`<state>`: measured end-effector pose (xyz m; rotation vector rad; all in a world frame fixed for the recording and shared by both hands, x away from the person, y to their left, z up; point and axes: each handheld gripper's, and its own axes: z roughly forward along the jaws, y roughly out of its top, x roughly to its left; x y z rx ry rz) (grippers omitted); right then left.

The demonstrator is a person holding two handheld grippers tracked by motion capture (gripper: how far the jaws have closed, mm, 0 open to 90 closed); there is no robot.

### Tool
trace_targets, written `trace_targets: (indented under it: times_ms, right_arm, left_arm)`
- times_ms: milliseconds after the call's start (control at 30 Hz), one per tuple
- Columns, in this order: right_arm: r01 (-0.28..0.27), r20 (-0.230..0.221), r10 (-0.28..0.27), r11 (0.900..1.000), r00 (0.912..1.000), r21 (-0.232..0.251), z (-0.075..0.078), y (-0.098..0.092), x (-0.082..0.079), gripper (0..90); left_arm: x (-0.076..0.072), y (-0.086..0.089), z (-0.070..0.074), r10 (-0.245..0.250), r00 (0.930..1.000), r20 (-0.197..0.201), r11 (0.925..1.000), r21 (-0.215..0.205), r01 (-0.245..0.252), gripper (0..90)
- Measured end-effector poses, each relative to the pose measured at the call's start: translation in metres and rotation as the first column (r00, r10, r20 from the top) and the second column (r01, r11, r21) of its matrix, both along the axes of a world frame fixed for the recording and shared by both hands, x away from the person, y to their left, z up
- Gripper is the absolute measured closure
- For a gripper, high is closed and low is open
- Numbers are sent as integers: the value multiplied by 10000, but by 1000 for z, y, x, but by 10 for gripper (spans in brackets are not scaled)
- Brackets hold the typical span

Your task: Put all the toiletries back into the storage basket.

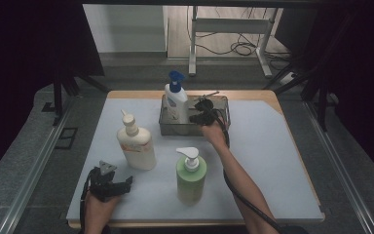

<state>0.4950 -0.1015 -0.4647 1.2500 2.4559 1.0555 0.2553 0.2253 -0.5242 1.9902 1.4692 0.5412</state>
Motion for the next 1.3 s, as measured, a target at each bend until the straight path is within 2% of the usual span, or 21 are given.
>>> trace_targets:
  times_ms: [300, 933, 1100, 1300]
  right_arm:
    - [-161, -64, 160, 9998, 9999, -90, -5, 11, 0, 867]
    - [-457, -26, 457, 9990, 9990, 29, -5, 29, -3, 861]
    - [-685, 4, 685, 9976, 9976, 49, -5, 35, -4, 858]
    - [-656, 40, 656, 9978, 9978, 24, -5, 39, -4, 859]
  left_arm:
    - [0, 0, 0, -3, 10000, -4, 10000, 0, 3, 117]
    - [0, 0, 0, -2, 10000, -5, 10000, 0, 2, 117]
    - [0, 0, 0, -4, 10000, -9, 10000, 0, 4, 117]
    - [0, 0, 0, -7, 10000, -12, 10000, -1, 7, 117]
